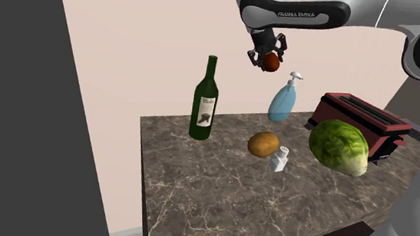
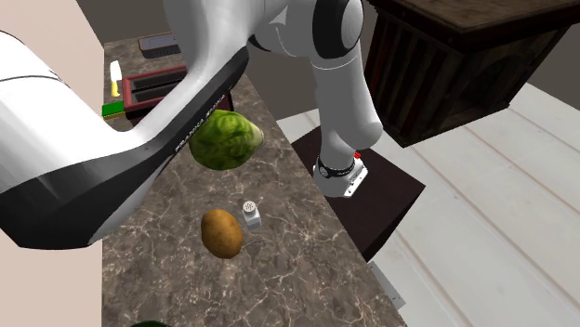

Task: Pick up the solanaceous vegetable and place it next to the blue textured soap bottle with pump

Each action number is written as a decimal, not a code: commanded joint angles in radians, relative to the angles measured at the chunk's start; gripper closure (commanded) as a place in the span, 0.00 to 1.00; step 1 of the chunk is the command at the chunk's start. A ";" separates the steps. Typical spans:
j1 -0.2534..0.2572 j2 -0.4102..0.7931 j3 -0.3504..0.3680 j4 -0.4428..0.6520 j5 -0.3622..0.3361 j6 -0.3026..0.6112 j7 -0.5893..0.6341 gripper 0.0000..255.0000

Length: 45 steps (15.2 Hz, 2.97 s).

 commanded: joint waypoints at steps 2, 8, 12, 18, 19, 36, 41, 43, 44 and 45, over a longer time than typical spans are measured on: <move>-0.012 -0.010 0.001 -0.052 0.010 0.036 0.025 1.00; -0.028 -0.013 0.000 -0.133 0.018 0.100 0.068 1.00; -0.036 -0.011 -0.001 -0.180 0.019 0.140 0.096 1.00; -0.044 0.001 -0.004 -0.241 0.015 0.196 0.139 1.00; -0.045 0.003 -0.005 -0.251 0.014 0.205 0.146 1.00; -0.048 0.078 -0.023 -0.370 -0.032 0.342 0.266 1.00; -0.045 0.110 -0.032 -0.392 -0.052 0.376 0.302 1.00; -0.043 0.124 -0.035 -0.399 -0.060 0.390 0.316 1.00; -0.042 0.131 -0.037 -0.402 -0.065 0.396 0.323 1.00; -0.041 0.138 -0.039 -0.405 -0.069 0.403 0.330 1.00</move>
